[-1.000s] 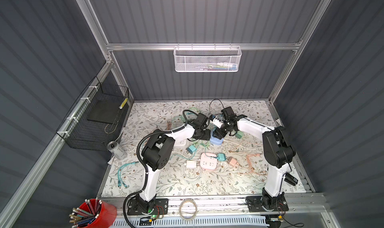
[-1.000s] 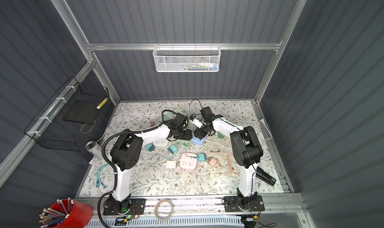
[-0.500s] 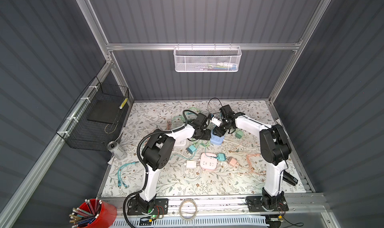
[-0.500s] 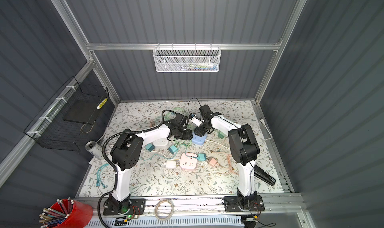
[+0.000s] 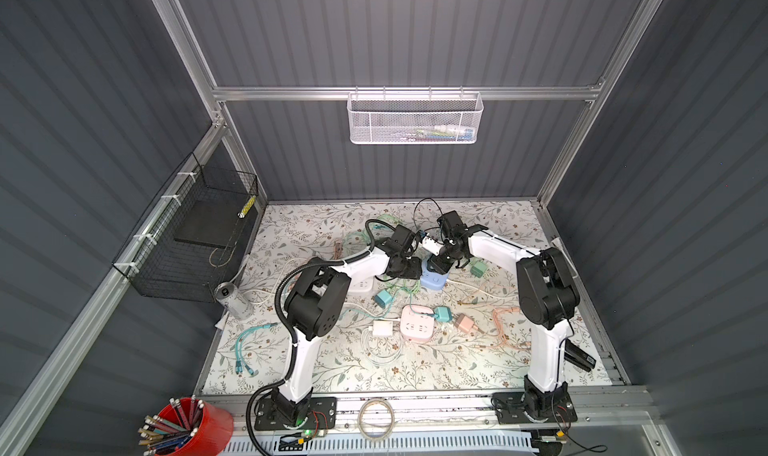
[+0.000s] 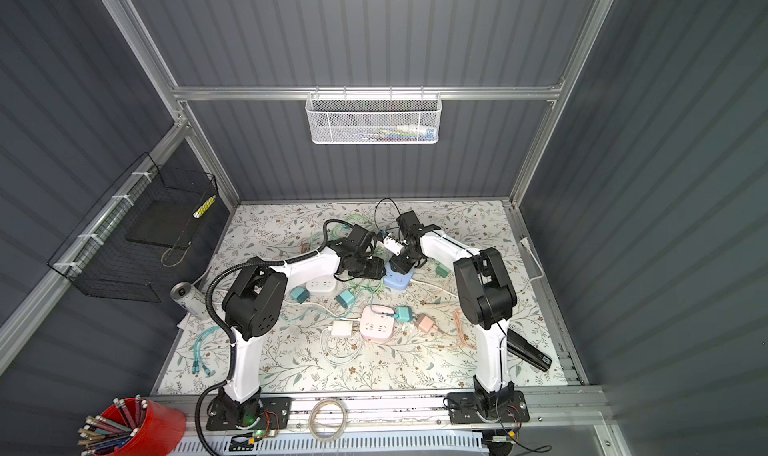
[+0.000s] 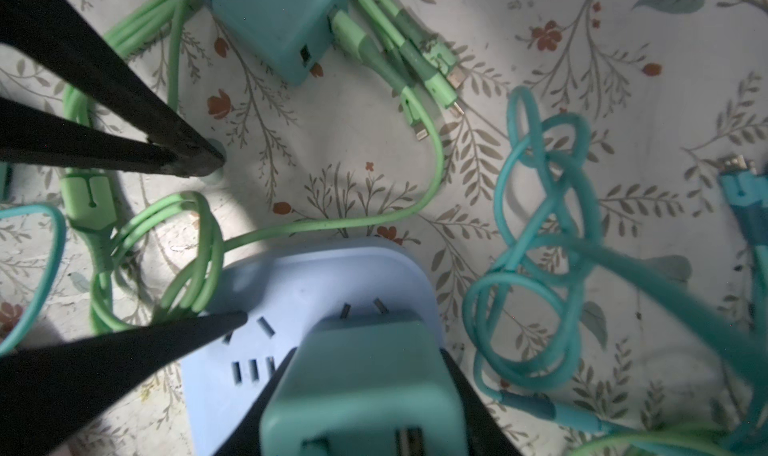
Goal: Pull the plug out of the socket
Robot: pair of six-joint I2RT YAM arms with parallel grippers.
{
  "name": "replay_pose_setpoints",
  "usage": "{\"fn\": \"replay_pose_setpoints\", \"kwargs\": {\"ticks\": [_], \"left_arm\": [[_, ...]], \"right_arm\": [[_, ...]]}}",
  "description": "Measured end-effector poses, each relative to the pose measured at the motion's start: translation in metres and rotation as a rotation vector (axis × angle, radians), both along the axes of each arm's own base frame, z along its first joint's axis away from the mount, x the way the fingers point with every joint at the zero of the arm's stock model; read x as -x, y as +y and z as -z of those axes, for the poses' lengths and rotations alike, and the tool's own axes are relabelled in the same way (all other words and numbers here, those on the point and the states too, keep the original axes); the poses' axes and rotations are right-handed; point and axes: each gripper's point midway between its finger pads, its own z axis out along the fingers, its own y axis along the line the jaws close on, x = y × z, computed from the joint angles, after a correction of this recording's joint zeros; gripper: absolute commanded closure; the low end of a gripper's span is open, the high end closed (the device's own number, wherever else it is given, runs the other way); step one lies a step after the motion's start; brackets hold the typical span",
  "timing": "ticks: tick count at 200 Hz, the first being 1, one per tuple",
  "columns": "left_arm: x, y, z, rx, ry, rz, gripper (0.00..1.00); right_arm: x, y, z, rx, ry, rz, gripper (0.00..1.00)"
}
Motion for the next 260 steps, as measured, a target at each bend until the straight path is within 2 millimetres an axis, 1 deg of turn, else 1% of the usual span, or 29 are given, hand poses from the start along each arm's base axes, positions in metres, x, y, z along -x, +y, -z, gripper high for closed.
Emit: {"fn": "replay_pose_setpoints", "kwargs": {"ticks": [19,56,164,216,260], "left_arm": [[-0.003,-0.002,0.0,0.002,0.0,-0.001,0.41],[-0.003,-0.003,0.0,0.0,0.007,0.003,0.42],[-0.006,-0.008,0.002,-0.006,0.031,0.012,0.43],[-0.007,-0.01,0.003,-0.001,0.041,0.017,0.43],[-0.007,-0.01,0.003,-0.002,0.043,0.021,0.44]], "right_arm": [[-0.001,-0.001,-0.001,0.0,-0.001,0.008,0.74],[0.001,-0.003,-0.002,-0.005,-0.019,0.018,0.8],[0.0,-0.008,-0.004,-0.01,-0.05,0.075,0.89],[0.0,-0.009,-0.005,0.02,-0.077,0.083,0.92],[-0.001,-0.01,-0.014,-0.033,-0.059,0.121,0.93]]}}
